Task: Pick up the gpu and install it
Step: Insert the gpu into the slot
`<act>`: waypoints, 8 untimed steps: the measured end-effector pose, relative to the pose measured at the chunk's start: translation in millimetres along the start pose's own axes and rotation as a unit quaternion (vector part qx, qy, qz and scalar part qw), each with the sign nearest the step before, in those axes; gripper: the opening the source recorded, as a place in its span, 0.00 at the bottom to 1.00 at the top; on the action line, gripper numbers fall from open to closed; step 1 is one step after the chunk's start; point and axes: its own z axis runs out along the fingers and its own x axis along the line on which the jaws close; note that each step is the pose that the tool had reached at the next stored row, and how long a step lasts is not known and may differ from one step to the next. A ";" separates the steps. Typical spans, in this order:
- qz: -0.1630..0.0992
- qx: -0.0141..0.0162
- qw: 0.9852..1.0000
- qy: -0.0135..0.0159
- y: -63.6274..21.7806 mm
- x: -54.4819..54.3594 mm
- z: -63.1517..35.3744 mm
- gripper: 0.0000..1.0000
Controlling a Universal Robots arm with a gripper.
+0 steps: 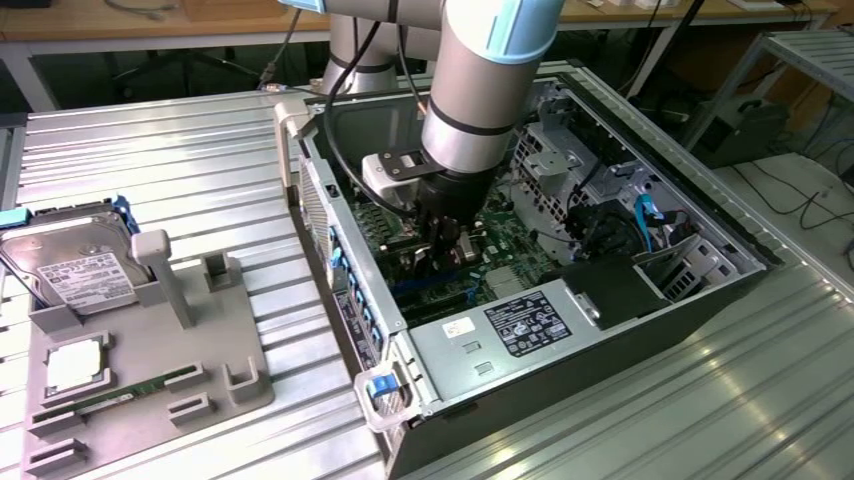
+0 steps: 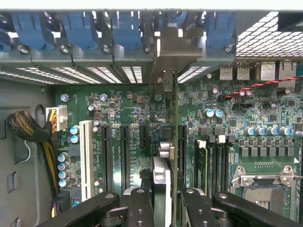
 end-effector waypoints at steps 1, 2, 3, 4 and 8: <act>0.000 0.000 1.000 0.000 0.0 0.0 0.0 0.28; 0.000 0.000 1.000 0.000 0.0 0.0 0.0 0.28; 0.000 0.000 1.000 0.000 0.0 0.0 0.0 0.28; 0.000 0.000 1.000 0.000 0.0 0.0 0.1 0.28; 0.000 0.000 1.000 0.000 0.0 0.0 1.6 0.28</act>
